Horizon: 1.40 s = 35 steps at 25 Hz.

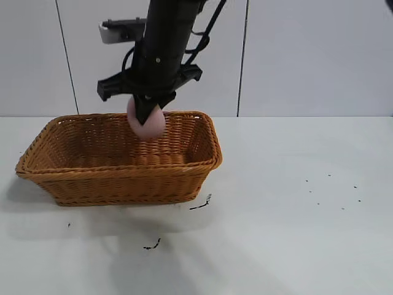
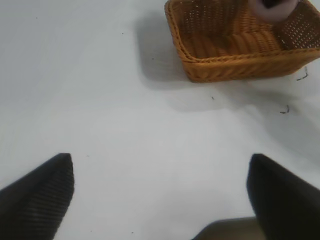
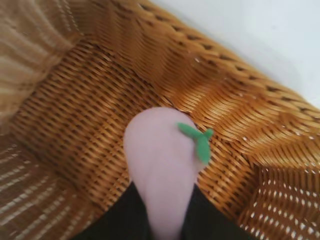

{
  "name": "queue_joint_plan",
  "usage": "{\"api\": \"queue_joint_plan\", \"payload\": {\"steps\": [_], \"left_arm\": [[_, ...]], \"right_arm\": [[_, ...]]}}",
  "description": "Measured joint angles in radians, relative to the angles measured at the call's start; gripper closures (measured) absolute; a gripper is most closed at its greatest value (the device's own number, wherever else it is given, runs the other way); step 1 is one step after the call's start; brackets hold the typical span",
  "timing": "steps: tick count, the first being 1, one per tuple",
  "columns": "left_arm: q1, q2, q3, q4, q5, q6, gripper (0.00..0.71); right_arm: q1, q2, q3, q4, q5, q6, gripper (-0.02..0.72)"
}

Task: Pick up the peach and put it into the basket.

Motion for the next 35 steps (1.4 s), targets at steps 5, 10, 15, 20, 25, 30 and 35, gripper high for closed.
{"api": "queue_joint_plan", "payload": {"steps": [5, 10, 15, 20, 25, 30, 35], "left_arm": [[0.000, 0.000, 0.000, 0.000, 0.000, 0.000, 0.018], [0.000, 0.000, 0.000, 0.000, 0.000, 0.000, 0.018], [0.000, 0.000, 0.000, 0.000, 0.000, 0.000, 0.018], [0.000, 0.000, 0.000, 0.000, 0.000, 0.000, 0.018], [0.000, 0.000, 0.000, 0.000, 0.000, 0.000, 0.018], [0.000, 0.000, 0.000, 0.000, 0.000, 0.000, 0.018], [0.000, 0.000, 0.000, 0.000, 0.000, 0.000, 0.018]], "right_arm": [[0.000, -0.004, -0.008, 0.000, 0.007, -0.018, 0.033], [-0.012, -0.004, -0.085, 0.006, 0.073, -0.018, 0.014], [-0.089, -0.022, -0.165, 0.012, 0.116, -0.005, 0.014], [-0.218, -0.054, -0.176, 0.010, 0.131, 0.000, 0.014], [-0.364, -0.059, -0.176, -0.013, 0.169, 0.000, 0.014], [-0.513, -0.068, -0.172, -0.028, 0.196, 0.001, 0.014], [-0.609, -0.099, -0.165, -0.027, 0.241, 0.005, 0.014]]}}
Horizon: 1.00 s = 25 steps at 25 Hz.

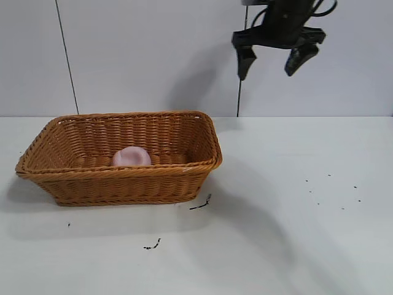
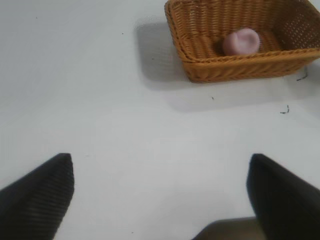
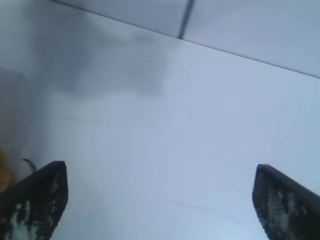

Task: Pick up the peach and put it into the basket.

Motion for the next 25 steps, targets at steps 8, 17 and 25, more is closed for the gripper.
{"api": "queue_joint_plan", "payload": {"steps": [8, 17, 25], "left_arm": [[0.000, 0.000, 0.000, 0.000, 0.000, 0.000, 0.018], [0.000, 0.000, 0.000, 0.000, 0.000, 0.000, 0.018], [0.000, 0.000, 0.000, 0.000, 0.000, 0.000, 0.018]], "right_arm": [[-0.008, -0.173, 0.173, 0.013, 0.005, 0.002, 0.014], [-0.008, -0.665, 0.710, 0.013, 0.003, 0.002, 0.014], [-0.008, -1.200, 1.291, 0.013, 0.006, 0.002, 0.014]]}}
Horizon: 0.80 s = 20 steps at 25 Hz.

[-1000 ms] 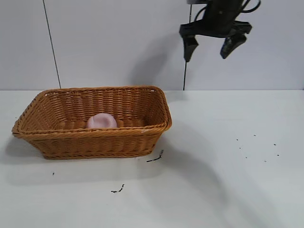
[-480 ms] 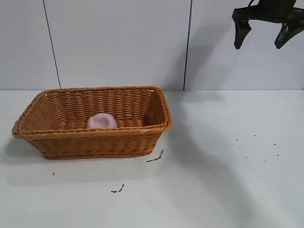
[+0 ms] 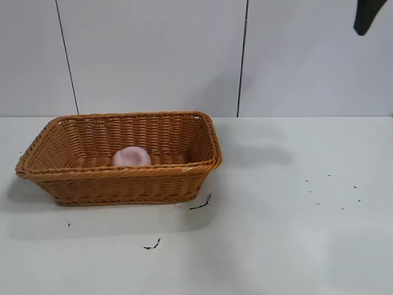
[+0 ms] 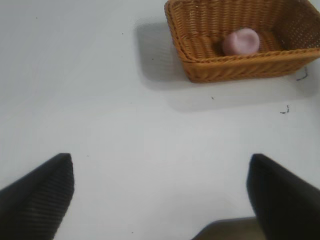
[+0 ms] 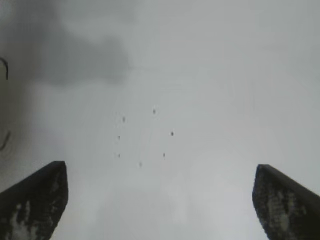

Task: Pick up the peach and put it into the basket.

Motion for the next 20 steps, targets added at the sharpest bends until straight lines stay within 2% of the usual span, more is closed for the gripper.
{"api": "queue_joint_plan", "payload": {"steps": [2, 7, 10, 20], "left_arm": [[0.000, 0.000, 0.000, 0.000, 0.000, 0.000, 0.018], [0.000, 0.000, 0.000, 0.000, 0.000, 0.000, 0.018], [0.000, 0.000, 0.000, 0.000, 0.000, 0.000, 0.018], [0.000, 0.000, 0.000, 0.000, 0.000, 0.000, 0.018]], "right_arm": [[0.000, -0.125, 0.142, 0.000, -0.013, 0.000, 0.014], [0.000, -0.469, 0.427, 0.006, -0.155, 0.013, 0.014], [0.000, -0.670, 0.546, 0.009, -0.190, 0.017, 0.014], [0.000, -1.122, 0.572, 0.007, -0.204, 0.019, 0.014]]}}
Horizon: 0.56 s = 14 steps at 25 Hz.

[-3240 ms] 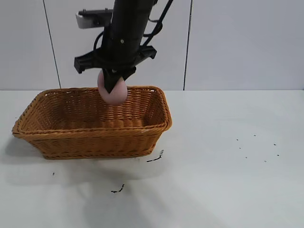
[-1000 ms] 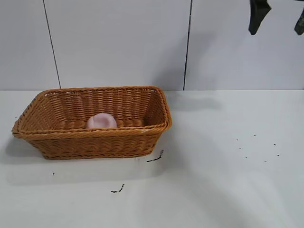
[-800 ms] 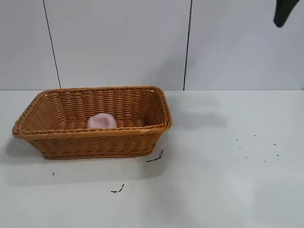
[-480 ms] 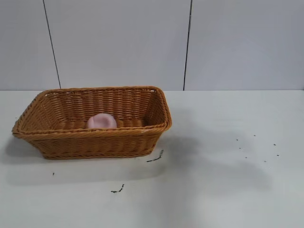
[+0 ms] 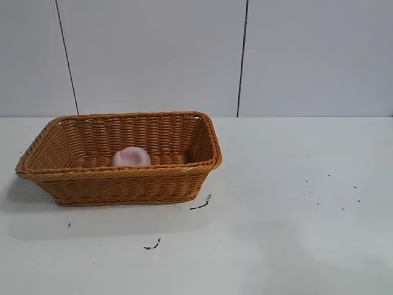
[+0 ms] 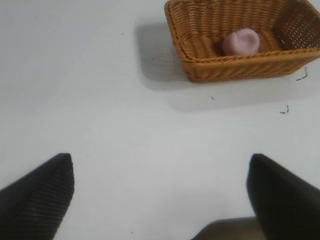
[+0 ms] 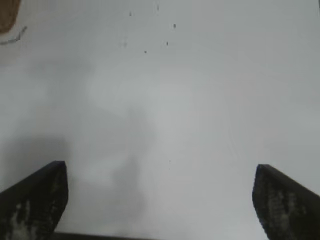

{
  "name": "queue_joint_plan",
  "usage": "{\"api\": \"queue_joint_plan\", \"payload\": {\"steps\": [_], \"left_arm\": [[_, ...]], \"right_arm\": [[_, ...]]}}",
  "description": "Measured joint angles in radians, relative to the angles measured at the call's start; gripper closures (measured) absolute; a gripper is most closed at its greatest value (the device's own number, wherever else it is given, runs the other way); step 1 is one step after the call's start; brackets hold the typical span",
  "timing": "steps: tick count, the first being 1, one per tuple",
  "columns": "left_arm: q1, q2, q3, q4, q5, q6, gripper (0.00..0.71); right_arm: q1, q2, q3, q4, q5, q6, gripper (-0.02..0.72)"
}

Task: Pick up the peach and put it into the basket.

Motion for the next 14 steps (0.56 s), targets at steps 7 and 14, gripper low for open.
{"api": "queue_joint_plan", "payload": {"steps": [7, 14], "left_arm": [[0.000, 0.000, 0.000, 0.000, 0.000, 0.000, 0.018], [0.000, 0.000, 0.000, 0.000, 0.000, 0.000, 0.018]], "right_arm": [[0.000, -0.037, 0.001, 0.000, 0.000, 0.000, 0.014], [0.000, -0.037, 0.001, 0.000, 0.000, 0.000, 0.014]]}}
